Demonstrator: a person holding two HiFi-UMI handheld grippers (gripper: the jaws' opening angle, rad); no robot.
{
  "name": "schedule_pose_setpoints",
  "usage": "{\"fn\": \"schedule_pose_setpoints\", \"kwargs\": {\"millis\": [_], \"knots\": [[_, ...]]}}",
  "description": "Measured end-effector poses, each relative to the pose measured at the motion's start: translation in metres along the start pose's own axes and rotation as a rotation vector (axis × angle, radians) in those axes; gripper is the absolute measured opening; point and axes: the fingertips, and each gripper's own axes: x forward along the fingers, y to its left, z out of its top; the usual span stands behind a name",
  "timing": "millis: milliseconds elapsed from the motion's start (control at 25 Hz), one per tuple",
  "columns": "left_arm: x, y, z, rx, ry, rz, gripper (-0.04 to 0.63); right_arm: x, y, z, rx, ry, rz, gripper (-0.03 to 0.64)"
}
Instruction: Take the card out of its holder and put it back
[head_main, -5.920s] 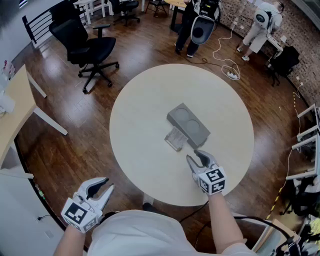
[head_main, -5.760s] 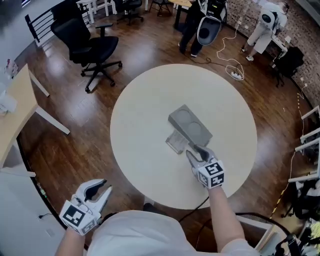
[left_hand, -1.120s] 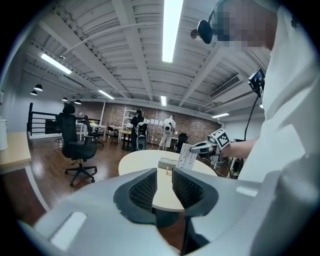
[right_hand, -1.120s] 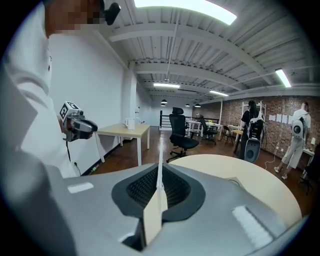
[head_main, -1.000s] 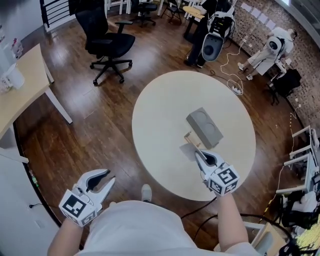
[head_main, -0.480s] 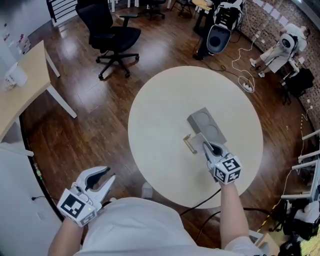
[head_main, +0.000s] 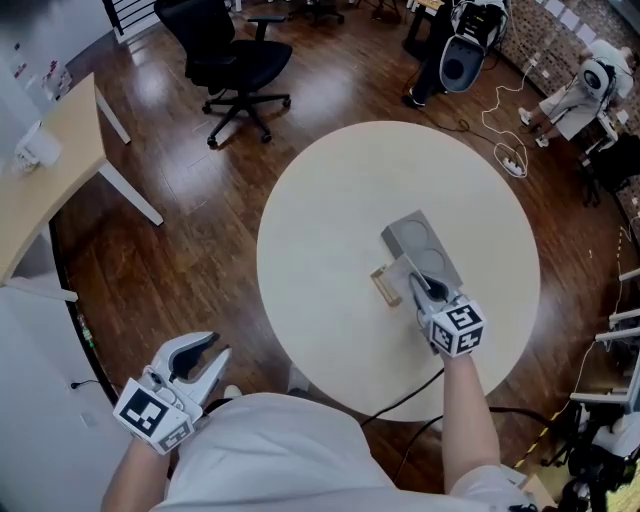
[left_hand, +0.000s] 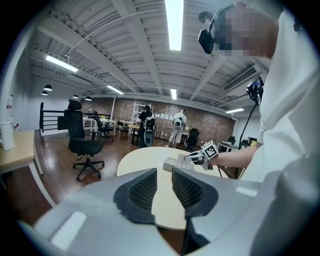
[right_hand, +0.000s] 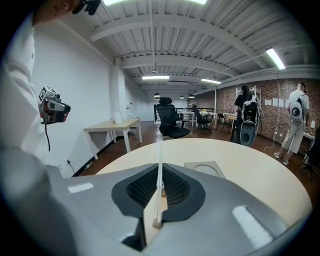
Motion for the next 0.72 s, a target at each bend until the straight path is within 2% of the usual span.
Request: {"fn": "schedule_pose_setpoints", "kwargs": {"millis": [720], "knots": [[0.02,0.0,0.001,0.001,0.018,0.01,0.1,0.011,-0.004,0.005,0.005,-0.007,0.024,0.021]]}}
